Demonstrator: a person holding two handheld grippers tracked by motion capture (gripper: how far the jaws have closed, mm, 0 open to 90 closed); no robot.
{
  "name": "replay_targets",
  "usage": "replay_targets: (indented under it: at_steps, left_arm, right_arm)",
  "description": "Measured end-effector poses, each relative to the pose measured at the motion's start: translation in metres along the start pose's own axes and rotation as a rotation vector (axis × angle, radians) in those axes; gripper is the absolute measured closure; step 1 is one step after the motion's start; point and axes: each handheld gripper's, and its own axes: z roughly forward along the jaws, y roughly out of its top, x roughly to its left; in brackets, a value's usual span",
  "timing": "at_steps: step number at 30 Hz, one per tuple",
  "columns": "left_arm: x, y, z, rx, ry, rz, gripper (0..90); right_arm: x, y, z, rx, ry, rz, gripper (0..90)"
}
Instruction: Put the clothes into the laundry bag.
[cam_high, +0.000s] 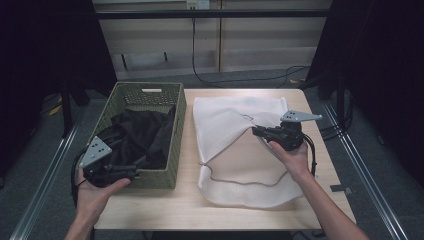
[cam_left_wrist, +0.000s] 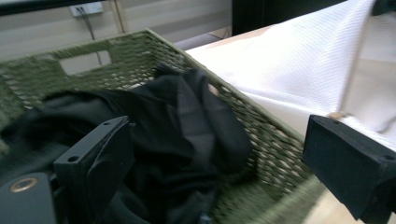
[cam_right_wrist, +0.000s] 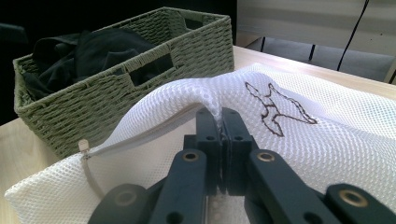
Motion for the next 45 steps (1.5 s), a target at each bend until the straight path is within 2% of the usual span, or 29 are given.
replay_targets:
  at_steps: [1,5,7,10,13,15,19,21,23,26,28,31,34,35,37,38,39,41,42,43,44,45]
  left_arm:
    - [0.0,0.0,0.0,0.0,0.0,0.0,8.4]
    - [0.02,0.011,0.007,0.019,0.009,-0.017,7.8]
    - [0.024,0.013,0.009,0.029,0.022,-0.015,7.8]
    - [0.042,0.02,0.014,0.065,0.032,-0.004,7.7]
    - [0.052,0.025,0.016,0.08,0.021,0.002,6.8]
    - [0.055,0.027,0.017,0.085,0.031,0.016,6.8]
    - [0.069,0.032,0.031,0.128,0.036,0.039,5.6]
    - [0.072,0.033,0.035,0.144,0.029,0.033,5.1]
    - [0.078,0.034,0.048,0.168,0.032,0.025,5.0]
    - [0.084,0.032,0.063,0.215,0.025,0.049,4.0]
    - [0.089,0.03,0.073,0.239,0.007,0.03,3.9]
    - [0.093,0.027,0.085,0.261,0.006,0.033,2.1]
    - [0.097,0.021,0.098,0.335,0.011,0.011,2.3]
    - [0.097,0.019,0.101,0.341,0.012,-0.004,2.3]
    - [0.1,0.017,0.103,0.359,-0.004,-0.01,1.5]
    - [0.104,0.012,0.108,0.375,-0.036,-0.052,1.1]
    - [0.104,0.012,0.108,0.375,-0.036,-0.052,0.5]
    - [0.104,0.006,0.116,0.41,-0.047,-0.061,0.1]
    - [0.101,0.005,0.118,0.402,-0.062,-0.082,0.0]
    - [0.101,0.005,0.119,0.417,-0.115,-0.089,0.0]
    - [0.098,0.003,0.122,0.42,-0.144,-0.078,0.0]
    - [0.098,0.003,0.122,0.42,-0.144,-0.078,0.0]
  right_arm:
    - [0.0,0.0,0.0,0.0,0.0,0.001,87.9]
    - [-0.001,0.0,0.0,0.004,0.001,0.0,87.9]
    - [-0.001,-0.001,0.001,0.005,-0.002,0.004,87.9]
    - [-0.001,-0.001,0.001,0.006,-0.002,0.005,87.9]
    - [-0.002,-0.002,0.001,0.008,-0.002,0.004,87.9]
    - [-0.003,-0.002,0.002,0.009,-0.002,0.006,87.9]
    - [-0.003,-0.003,0.003,0.014,-0.003,0.006,87.9]
    - [-0.004,-0.003,0.003,0.018,-0.004,0.006,87.9]
    - [-0.004,-0.003,0.004,0.017,-0.003,0.005,87.8]
    - [-0.004,-0.004,0.004,0.02,-0.005,0.006,87.9]
    - [-0.004,-0.004,0.005,0.022,-0.003,0.007,87.8]
    - [-0.004,-0.004,0.004,0.023,-0.004,0.008,87.8]
    - [-0.004,-0.004,0.004,0.021,-0.001,0.011,87.8]
    - [-0.005,-0.004,0.005,0.019,0.001,0.013,87.8]
    - [-0.005,-0.004,0.005,0.02,-0.001,0.013,87.8]
    - [-0.004,-0.005,0.005,0.022,-0.005,0.012,87.8]
    - [-0.004,-0.005,0.006,0.024,0.002,0.011,87.8]
    - [-0.004,-0.006,0.006,0.03,0.003,0.006,87.8]
    - [-0.004,-0.006,0.007,0.03,0.001,0.008,87.8]
    - [-0.004,-0.006,0.007,0.032,0.002,0.01,87.7]
    - [-0.004,-0.006,0.007,0.031,0.001,0.01,87.7]
    - [-0.003,-0.007,0.008,0.035,0.002,0.008,87.7]
